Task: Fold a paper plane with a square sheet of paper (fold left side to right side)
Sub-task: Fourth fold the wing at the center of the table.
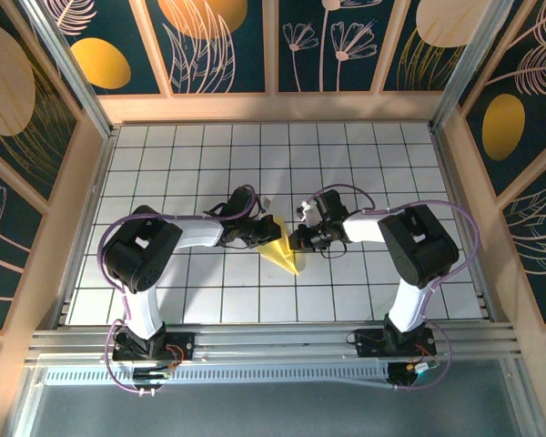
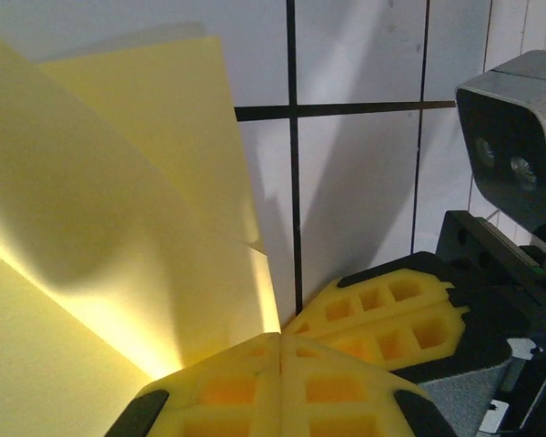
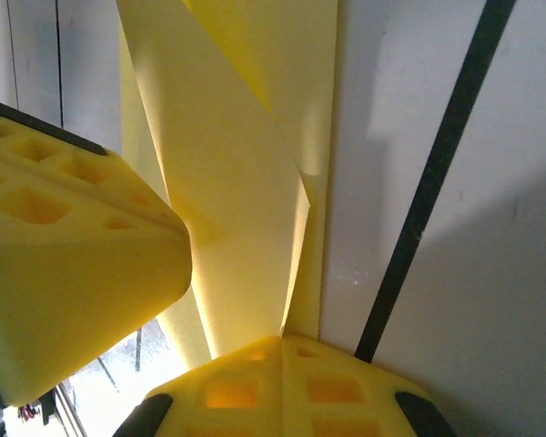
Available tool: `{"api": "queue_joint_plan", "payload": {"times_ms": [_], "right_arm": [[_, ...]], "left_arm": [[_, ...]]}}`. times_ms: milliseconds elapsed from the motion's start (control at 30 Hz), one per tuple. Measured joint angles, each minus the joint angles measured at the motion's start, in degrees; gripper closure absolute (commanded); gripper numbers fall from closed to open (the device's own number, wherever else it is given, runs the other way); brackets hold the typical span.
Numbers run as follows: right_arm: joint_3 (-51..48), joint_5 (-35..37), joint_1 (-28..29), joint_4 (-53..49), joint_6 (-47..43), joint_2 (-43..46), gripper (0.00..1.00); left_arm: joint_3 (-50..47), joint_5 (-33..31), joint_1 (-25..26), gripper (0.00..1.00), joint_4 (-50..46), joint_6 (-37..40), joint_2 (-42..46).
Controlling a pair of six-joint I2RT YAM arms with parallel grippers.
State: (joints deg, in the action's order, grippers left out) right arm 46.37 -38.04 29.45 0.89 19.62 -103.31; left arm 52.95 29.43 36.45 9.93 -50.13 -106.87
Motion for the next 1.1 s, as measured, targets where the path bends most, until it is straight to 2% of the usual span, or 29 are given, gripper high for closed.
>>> {"api": "queue_joint_plan", "payload": {"times_ms": [600, 933, 1100], "right_arm": [[0.68, 0.63, 0.24, -1.36, -0.26, -0.02, 1.0], [0.87, 0.66, 0.26, -1.75, -0.85, -0.02, 1.0], [0.9, 0.55, 0.26, -1.75, -0.83, 0.07, 0.97]], "left_arm": [[-0.2, -5.95, 0.0, 0.98, -1.86, 0.83, -1.01], [-0.17, -6.12, 0.0, 1.0, -1.84, 0.81, -1.31], [-0.22, -6.16, 0.0, 1.0, -1.81, 0.76, -1.31]]}}
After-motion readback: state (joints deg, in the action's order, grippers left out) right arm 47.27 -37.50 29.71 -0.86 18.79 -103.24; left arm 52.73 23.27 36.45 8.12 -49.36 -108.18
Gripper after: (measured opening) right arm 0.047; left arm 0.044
